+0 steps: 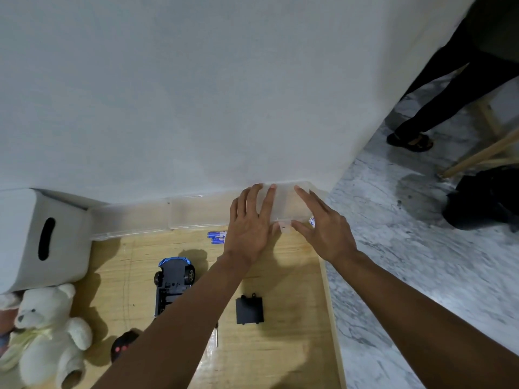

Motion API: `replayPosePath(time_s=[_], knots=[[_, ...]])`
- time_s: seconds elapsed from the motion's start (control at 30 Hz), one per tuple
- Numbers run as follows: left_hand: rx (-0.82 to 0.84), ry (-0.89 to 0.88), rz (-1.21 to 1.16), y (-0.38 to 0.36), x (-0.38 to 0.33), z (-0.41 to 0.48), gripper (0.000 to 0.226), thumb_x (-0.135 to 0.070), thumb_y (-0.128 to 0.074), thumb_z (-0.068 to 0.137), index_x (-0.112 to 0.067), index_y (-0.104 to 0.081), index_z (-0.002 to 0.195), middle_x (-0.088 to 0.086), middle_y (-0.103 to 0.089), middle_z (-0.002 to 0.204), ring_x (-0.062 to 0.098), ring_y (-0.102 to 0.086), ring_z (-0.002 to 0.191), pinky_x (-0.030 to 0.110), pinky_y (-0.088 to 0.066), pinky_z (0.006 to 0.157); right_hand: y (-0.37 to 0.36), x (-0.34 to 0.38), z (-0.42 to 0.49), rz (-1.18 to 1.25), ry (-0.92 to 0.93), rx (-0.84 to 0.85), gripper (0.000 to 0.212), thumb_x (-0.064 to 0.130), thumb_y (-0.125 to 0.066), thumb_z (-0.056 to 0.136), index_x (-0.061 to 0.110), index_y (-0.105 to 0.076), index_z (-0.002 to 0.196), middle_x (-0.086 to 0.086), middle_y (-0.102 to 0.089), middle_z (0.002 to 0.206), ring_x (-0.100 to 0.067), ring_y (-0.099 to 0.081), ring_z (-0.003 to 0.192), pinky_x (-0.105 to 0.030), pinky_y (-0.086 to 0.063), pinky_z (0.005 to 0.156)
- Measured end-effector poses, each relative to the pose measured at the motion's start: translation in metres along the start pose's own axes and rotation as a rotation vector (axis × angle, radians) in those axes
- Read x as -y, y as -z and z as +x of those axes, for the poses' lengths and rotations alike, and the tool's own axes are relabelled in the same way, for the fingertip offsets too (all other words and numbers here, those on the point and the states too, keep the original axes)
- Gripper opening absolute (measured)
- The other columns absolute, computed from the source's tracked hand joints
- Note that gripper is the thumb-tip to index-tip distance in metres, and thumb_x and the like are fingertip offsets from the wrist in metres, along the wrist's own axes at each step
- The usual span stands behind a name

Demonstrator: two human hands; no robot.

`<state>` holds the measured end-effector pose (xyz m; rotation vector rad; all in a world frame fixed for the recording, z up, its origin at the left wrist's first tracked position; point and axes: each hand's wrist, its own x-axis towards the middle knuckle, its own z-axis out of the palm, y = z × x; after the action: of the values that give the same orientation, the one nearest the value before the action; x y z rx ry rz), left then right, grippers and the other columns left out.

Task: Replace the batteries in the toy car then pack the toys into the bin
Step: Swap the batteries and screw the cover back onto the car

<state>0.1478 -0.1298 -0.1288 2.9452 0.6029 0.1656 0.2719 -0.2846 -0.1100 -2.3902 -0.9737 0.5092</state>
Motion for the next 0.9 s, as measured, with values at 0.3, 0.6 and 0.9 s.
replayPosePath(time_s=[0.3,0.6,0.9], knots=[[0.057,-0.095,-0.042,0.013,0.012,-0.001,0.07,-0.053,-0.027,0.105,-0.01,-0.031,0.16,0.019,-0.035,0.159,0.039,-0.033,0.146,0.053,-0.035,0.115,0.008,-0.001,0.003,0.01,-0.006,0.054,0.075,0.049,-0.065,0.092,0.048,-0.022,0.153,0.01,-0.037,0.16,-0.018,-0.062,0.118,-0.046,-0.05,0.1],[0.029,-0.079,0.088,0.023,0.015,-0.004,0.067,-0.045,-0.067,0.094,-0.016,-0.05,0.151,0.008,-0.049,0.154,0.032,-0.045,0.131,0.05,-0.051,0.097,0.012,0.009,-0.002,0.113,-0.067,-0.01,0.07,0.037,-0.074,0.087,0.051,-0.038,0.146,0.018,-0.048,0.146,-0.012,-0.056,0.118,-0.03,-0.045,0.087],[0.168,-0.047,0.02,0.029,0.017,-0.001,0.064,-0.052,-0.048,0.104,-0.027,-0.032,0.16,-0.002,-0.031,0.166,0.029,-0.044,0.136,0.046,-0.042,0.105,0.014,0.015,0.002,0.026,-0.182,-0.05,0.079,0.041,-0.078,0.084,0.051,-0.03,0.147,0.005,-0.063,0.127,-0.022,-0.063,0.105,-0.036,-0.049,0.083]])
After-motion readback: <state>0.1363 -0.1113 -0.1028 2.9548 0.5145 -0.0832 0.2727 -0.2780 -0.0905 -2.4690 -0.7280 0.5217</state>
